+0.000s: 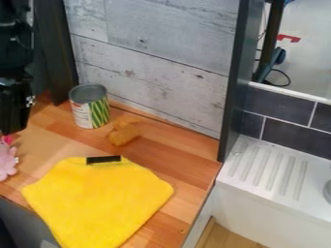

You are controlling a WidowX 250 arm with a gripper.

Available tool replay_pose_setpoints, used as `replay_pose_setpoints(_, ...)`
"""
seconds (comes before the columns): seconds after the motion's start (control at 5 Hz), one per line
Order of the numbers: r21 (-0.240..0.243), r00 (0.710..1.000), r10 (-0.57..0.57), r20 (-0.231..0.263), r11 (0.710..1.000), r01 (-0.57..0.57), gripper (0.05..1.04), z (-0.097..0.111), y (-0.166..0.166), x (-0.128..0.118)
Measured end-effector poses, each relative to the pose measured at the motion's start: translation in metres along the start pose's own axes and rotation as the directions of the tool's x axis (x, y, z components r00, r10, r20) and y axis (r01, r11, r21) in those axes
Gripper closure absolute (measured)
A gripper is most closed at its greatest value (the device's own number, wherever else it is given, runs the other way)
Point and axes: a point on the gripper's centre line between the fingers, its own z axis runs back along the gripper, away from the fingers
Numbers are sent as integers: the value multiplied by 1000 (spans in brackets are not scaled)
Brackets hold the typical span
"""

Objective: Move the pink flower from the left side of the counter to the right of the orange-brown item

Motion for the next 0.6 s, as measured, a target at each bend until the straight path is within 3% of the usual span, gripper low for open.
replay_pose_setpoints(0.2, -6, 1000, -1, -11, 1000, 1, 83, -4, -1, 1)
replay_pose_setpoints(0.4, -15, 982, 176, 68, 984, -175, 83, -8, 22, 3)
replay_pose_setpoints(0.6, 16, 946, 282, 159, 958, -288, 83, -9, 39, 12)
